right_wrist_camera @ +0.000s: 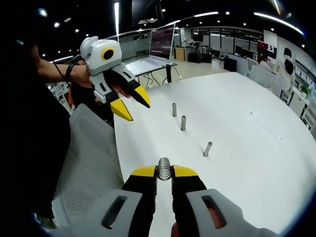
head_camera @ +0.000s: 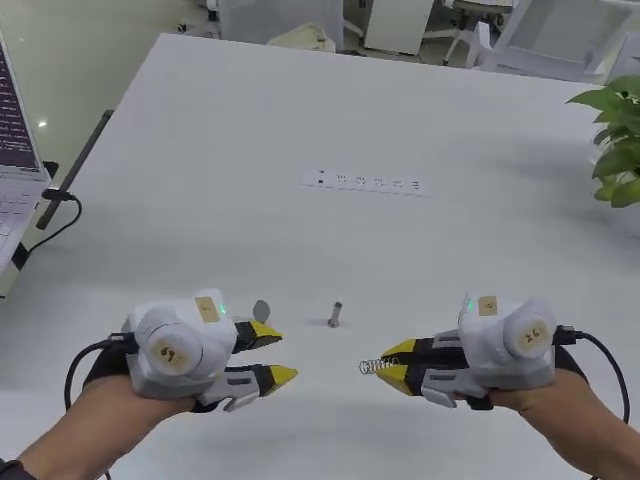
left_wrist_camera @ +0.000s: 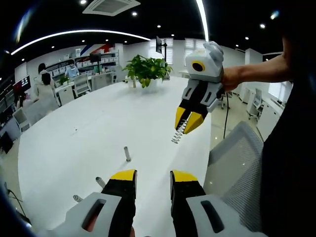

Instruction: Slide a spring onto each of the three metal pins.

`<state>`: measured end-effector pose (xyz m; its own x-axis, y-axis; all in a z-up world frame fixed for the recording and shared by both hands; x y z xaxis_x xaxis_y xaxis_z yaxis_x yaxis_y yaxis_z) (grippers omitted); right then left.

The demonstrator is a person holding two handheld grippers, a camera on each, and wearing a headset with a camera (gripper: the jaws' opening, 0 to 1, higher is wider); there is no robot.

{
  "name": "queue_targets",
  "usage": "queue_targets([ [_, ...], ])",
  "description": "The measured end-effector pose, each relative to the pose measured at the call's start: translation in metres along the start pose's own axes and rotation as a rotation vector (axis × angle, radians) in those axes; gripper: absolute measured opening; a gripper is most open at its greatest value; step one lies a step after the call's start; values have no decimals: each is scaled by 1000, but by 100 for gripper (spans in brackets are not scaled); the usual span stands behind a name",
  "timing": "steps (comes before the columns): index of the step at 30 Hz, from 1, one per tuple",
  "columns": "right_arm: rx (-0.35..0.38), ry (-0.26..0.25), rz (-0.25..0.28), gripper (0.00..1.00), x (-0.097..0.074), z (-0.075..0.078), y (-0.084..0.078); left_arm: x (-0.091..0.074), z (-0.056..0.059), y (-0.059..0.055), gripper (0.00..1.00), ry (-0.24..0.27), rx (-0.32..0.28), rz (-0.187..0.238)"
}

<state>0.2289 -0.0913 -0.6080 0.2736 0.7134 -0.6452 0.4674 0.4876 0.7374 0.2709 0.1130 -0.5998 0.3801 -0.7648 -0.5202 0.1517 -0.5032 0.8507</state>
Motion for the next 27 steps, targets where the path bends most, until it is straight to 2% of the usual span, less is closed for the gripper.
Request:
queue_targets([
  [7, -19, -18, -51, 8, 2, 18, 2, -17, -14, -8, 27, 76, -50, 8],
  [14, -29, -27, -100, 8, 9, 31, 4, -29, -24, -20, 30, 119, -85, 3],
  [15, -35, -27, -119, 8, 10, 35, 4, -32, -27, -24, 31, 130, -98, 1],
  [27, -55, -40, -187, 8, 16, 63, 12, -58, -42, -52, 41, 206, -161, -28],
])
Point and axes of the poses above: the centre of the closed fingertips' face, and the gripper's own axes: x roughly forward along the fingers, z roughly to its right, y roughly out of its top, the point moved 7 cm from there along -x, roughly backward along the fingers, and after that the axes turned 9 degrees about y, right-handed, at the moved point
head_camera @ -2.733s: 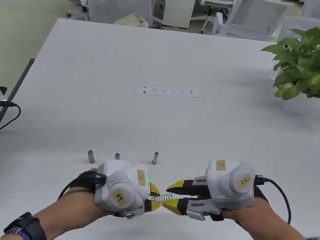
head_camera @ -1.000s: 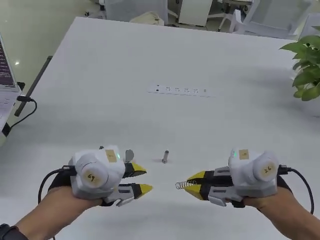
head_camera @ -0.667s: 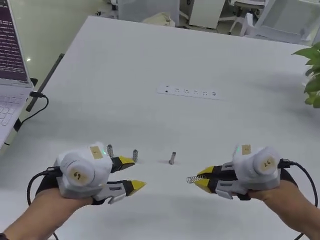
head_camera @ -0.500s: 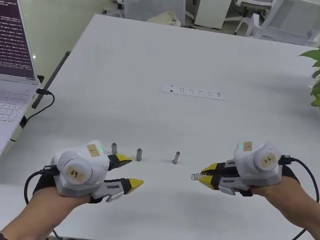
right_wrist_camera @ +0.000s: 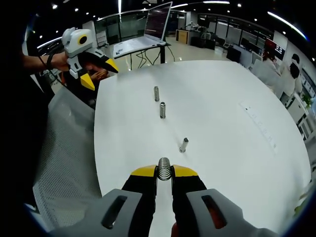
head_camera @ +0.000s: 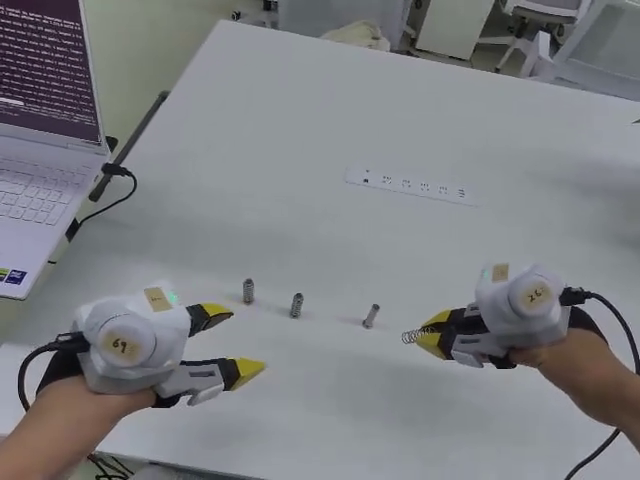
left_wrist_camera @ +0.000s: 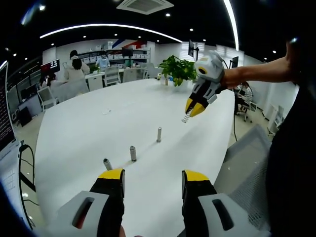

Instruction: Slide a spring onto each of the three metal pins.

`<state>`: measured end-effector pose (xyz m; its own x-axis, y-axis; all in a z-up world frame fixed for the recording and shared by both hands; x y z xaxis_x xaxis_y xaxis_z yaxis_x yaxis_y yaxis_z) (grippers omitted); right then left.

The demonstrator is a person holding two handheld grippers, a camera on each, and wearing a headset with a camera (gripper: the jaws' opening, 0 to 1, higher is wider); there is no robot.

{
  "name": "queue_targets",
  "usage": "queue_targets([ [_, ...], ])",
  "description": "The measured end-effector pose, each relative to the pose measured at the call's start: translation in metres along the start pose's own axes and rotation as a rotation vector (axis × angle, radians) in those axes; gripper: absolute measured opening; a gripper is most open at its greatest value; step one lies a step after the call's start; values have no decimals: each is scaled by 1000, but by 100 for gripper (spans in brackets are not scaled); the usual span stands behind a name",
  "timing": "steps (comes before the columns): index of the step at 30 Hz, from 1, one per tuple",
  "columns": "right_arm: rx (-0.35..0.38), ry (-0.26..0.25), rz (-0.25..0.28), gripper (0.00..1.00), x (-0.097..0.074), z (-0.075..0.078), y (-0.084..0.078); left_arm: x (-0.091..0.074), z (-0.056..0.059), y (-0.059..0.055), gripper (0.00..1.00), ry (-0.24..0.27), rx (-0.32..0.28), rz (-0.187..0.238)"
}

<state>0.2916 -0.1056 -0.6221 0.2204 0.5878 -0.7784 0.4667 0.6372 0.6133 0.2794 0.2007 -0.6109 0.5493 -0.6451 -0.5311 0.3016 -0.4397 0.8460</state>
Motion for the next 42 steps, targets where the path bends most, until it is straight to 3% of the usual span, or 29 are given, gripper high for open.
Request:
queue_targets([
  [13, -20, -24, -54, 8, 2, 31, 11, -19, -18, -15, 51, 76, -81, 1],
  [26, -63, 1, -119, 8, 24, 51, 25, -24, -26, -13, 55, 96, -103, 1],
  [32, -88, 29, -155, 8, 39, 54, 28, -27, -30, -14, 55, 105, -113, 1],
  [42, -101, 61, -171, 8, 53, 54, 32, -30, -35, -18, 55, 116, -126, -12],
])
Point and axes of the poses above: the centre of the closed fingertips' face, and the gripper's own axes: x roughly forward along the fingers, z roughly to its right, y roughly out of its top, the point moved 7 cm from there along -x, roughly backward along the fingers, and after that the axes turned 9 degrees about y, right-handed, at the moved point
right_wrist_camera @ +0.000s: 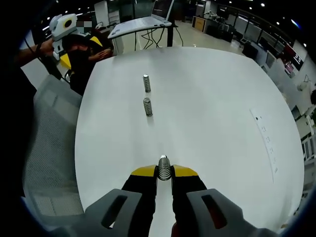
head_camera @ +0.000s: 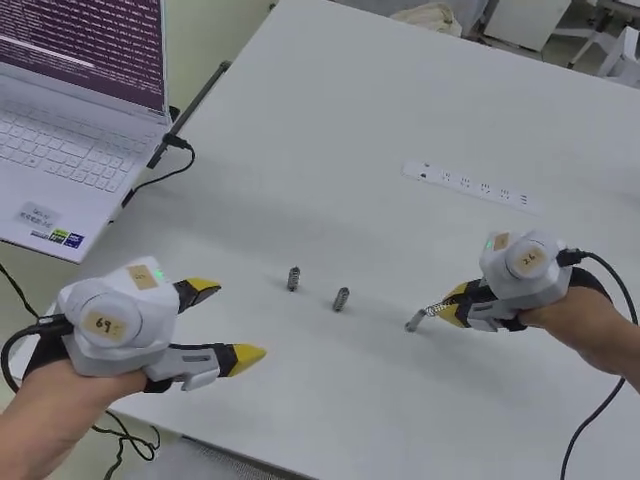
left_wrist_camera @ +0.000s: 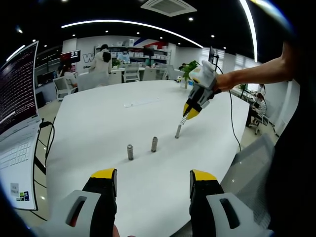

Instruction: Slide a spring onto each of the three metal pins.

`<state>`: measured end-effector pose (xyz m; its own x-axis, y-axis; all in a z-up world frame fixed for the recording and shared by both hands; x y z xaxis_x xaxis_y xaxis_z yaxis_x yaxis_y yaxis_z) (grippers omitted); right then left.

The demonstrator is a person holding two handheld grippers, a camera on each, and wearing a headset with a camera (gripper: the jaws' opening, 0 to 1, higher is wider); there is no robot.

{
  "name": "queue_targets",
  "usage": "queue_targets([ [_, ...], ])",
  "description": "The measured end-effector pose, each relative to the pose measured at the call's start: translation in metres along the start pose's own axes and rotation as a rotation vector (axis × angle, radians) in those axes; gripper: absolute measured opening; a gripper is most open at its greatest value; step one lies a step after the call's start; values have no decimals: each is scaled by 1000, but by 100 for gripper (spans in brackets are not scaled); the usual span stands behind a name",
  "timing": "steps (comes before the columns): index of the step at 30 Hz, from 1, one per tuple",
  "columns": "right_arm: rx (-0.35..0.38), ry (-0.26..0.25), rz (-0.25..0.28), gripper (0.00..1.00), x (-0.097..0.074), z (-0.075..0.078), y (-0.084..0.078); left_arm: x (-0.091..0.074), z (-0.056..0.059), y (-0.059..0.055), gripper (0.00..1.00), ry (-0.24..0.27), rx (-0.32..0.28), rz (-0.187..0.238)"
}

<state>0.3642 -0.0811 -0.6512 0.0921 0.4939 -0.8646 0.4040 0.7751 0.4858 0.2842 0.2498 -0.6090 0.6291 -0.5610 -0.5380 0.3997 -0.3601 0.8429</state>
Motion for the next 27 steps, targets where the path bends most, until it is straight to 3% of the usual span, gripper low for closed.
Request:
queue_targets([
  [27, -77, 39, -100, 8, 29, 7, 14, -1, -9, -2, 54, 10, -19, -14],
])
Point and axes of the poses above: the centre of the closed fingertips' face, and the gripper's own axes: x roughly forward along the fingers, z roughly to its right, y roughly out of its top, the point moved 7 cm from there along -x, roughly backward along the fingers, and after that the axes turned 9 degrees about y, right-handed, at the moved point
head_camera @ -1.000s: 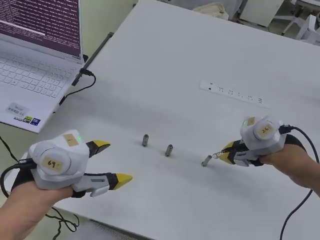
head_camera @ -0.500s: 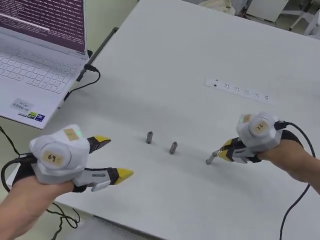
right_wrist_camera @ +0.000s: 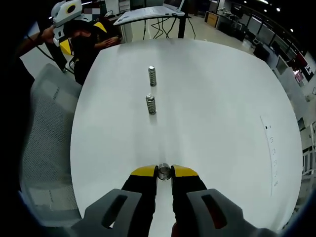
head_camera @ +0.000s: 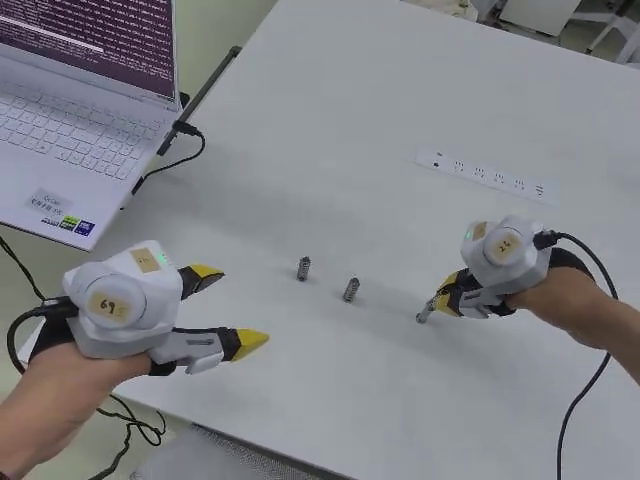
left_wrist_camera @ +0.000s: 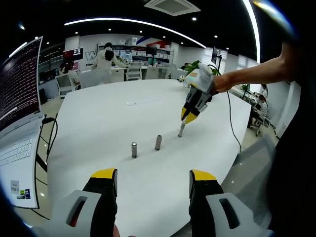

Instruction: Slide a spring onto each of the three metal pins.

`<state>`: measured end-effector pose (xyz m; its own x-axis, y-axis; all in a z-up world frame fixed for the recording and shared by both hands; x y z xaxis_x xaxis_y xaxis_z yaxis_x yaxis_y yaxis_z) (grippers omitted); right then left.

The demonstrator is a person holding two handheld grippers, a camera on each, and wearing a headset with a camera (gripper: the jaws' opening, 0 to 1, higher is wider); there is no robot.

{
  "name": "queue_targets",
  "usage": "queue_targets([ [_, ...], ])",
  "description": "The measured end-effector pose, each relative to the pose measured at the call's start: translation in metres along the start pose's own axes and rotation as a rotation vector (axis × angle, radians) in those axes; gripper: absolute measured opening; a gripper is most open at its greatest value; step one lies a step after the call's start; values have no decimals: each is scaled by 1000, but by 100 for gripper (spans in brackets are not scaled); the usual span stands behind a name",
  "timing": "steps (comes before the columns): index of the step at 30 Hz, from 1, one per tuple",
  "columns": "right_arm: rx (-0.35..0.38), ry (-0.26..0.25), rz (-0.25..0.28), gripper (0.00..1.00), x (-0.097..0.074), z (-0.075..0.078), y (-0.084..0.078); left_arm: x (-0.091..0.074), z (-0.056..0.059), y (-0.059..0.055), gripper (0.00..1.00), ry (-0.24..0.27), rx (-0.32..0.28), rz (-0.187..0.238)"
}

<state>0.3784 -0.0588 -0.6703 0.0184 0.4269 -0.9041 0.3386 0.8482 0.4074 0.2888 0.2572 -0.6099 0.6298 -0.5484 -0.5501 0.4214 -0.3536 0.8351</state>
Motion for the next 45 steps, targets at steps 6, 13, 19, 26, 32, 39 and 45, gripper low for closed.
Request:
queue_targets([
  [6, -16, 10, -31, 9, 11, 0, -1, -1, -4, -1, 53, 12, -3, -3],
  [13, -4, 31, -43, 9, 24, 2, -6, -3, -6, -3, 53, 17, -2, -10],
  [19, 4, 37, -46, 9, 31, 3, -8, -3, -7, -3, 53, 20, 0, -17],
  [26, 8, 38, -48, 9, 36, 3, -9, -2, -9, -1, 53, 23, 2, -18],
  [32, 8, 32, -43, 12, 33, 3, -8, -2, -9, 1, 53, 23, 6, -16],
  [39, 3, 6, -26, 19, 16, 0, -6, 1, -7, 5, 54, 16, 13, -10],
  [45, 56, -19, 35, 21, 6, -2, -9, 3, -5, 8, 54, 6, 26, -3],
])
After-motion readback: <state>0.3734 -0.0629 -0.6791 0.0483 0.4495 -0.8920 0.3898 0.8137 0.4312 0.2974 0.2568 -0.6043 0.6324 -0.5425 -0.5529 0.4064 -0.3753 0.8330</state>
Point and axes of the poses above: the centre of the closed fingertips' face, and the gripper's own axes: x roughly forward along the fingers, z roughly to its right, y roughly out of its top, the point moved 7 cm from there along -x, roughly backward along the fingers, and after that the axes turned 9 degrees about y, right-handed, at the moved point
